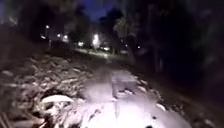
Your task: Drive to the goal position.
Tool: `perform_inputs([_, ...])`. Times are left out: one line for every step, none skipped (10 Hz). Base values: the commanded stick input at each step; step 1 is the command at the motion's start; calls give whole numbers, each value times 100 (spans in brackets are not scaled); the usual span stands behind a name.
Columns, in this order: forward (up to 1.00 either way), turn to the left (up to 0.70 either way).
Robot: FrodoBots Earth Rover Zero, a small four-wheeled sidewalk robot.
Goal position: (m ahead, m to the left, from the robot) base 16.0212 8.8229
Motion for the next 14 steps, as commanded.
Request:
perform_inputs([70,0])
perform_inputs([70,0])
perform_inputs([70,0])
perform_inputs([70,0])
perform_inputs([70,0])
perform_inputs([70,0])
perform_inputs([70,24])
perform_inputs([70,35])
perform_inputs([70,2])
perform_inputs([70,0])
perform_inputs([70,0])
perform_inputs([70,0])
perform_inputs([70,0])
perform_inputs([70,0])
